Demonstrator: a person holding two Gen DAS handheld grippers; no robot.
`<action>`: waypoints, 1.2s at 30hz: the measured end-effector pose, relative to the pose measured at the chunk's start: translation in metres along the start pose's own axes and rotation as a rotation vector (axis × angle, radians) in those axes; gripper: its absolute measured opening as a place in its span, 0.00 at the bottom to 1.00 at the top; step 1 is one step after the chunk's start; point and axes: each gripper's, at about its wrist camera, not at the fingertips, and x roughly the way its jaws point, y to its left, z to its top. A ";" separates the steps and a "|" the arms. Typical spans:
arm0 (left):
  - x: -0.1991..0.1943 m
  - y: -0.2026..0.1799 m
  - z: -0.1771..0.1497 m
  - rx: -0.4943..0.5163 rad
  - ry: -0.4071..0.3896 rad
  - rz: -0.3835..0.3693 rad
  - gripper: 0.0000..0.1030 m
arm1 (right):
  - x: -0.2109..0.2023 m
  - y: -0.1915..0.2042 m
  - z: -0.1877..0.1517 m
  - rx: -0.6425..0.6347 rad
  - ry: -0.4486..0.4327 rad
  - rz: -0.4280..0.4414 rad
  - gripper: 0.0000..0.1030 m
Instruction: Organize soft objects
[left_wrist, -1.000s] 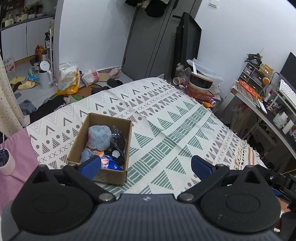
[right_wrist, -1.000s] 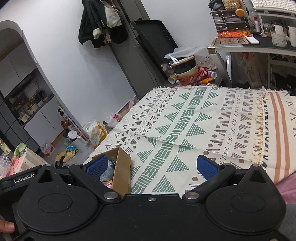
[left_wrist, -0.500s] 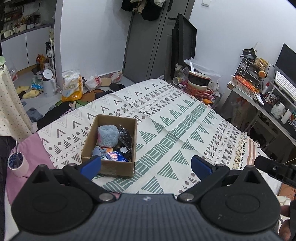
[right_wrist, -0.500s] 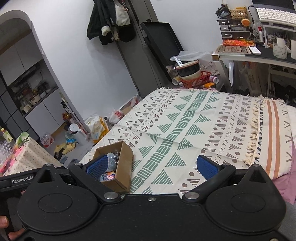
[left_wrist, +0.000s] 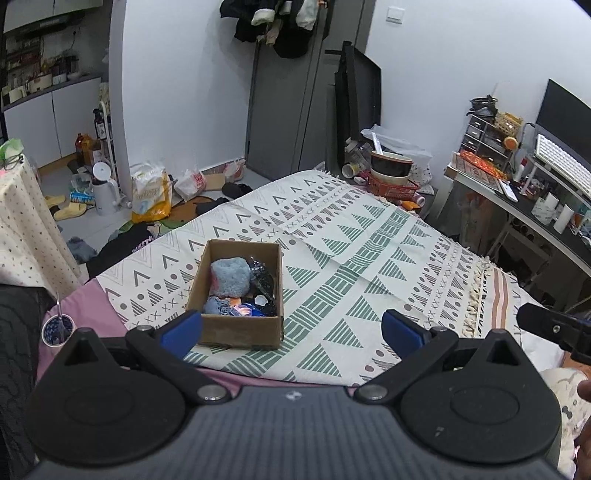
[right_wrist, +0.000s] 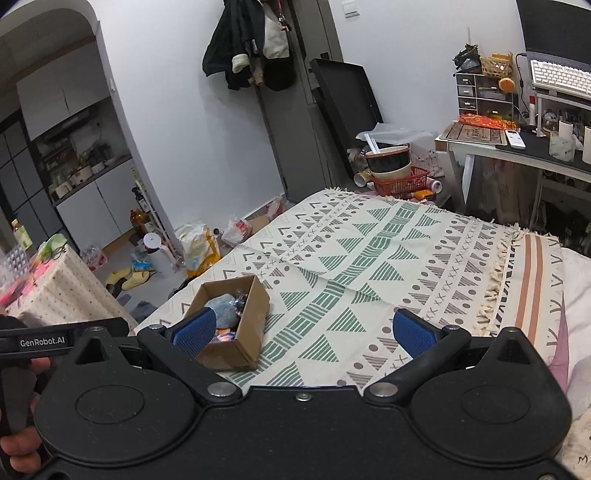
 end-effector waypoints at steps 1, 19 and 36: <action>-0.004 -0.001 -0.001 0.007 -0.003 0.002 1.00 | -0.002 0.000 -0.001 0.000 0.003 0.004 1.00; -0.044 -0.014 -0.021 0.077 -0.047 -0.001 1.00 | -0.038 -0.002 -0.016 -0.007 -0.033 -0.011 1.00; -0.055 -0.013 -0.023 0.078 -0.057 0.007 1.00 | -0.044 -0.005 -0.016 -0.006 -0.043 -0.021 1.00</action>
